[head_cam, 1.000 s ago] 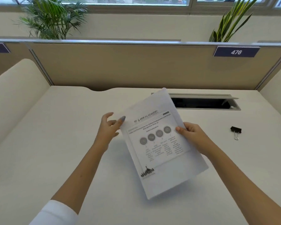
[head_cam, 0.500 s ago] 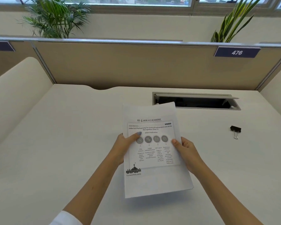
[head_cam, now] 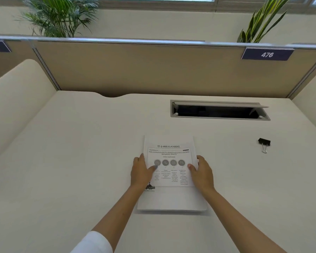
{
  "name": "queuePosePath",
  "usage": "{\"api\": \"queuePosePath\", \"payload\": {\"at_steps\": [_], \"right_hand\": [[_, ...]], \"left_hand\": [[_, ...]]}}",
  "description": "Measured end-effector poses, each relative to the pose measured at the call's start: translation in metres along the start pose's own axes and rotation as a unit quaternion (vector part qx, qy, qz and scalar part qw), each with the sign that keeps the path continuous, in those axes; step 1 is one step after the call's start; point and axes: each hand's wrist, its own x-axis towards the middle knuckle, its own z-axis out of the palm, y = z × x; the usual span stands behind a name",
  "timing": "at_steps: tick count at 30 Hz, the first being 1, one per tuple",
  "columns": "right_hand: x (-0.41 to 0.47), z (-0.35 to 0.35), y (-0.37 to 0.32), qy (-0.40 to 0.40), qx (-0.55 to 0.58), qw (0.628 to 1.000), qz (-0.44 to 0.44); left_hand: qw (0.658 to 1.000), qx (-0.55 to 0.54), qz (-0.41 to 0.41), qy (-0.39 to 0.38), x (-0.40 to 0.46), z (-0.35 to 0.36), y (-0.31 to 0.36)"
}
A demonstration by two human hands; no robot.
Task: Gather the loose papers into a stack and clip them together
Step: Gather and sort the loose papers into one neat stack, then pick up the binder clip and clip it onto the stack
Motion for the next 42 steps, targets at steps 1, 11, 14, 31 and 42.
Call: {"api": "queuePosePath", "payload": {"at_steps": [1, 11, 14, 31, 42], "right_hand": [[0.001, 0.001, 0.000, -0.003, -0.039, 0.999, -0.003], [0.001, 0.000, 0.002, -0.014, -0.227, 0.973, -0.044], [0.002, 0.000, 0.003, -0.018, -0.216, 0.975, -0.044], [-0.035, -0.041, 0.089, 0.152, -0.290, 0.939, -0.102], [-0.014, -0.110, 0.138, 0.088, -0.302, 0.945, -0.087]], "left_hand": [[1.000, 0.027, -0.003, 0.000, 0.001, 0.002, -0.001], [0.986, 0.164, -0.021, 0.010, -0.003, 0.005, -0.003], [0.984, 0.179, -0.014, 0.007, -0.003, 0.004, -0.004], [0.938, 0.217, 0.250, 0.106, -0.036, 0.017, -0.003], [0.903, 0.192, 0.382, 0.038, -0.070, 0.136, 0.093]]}}
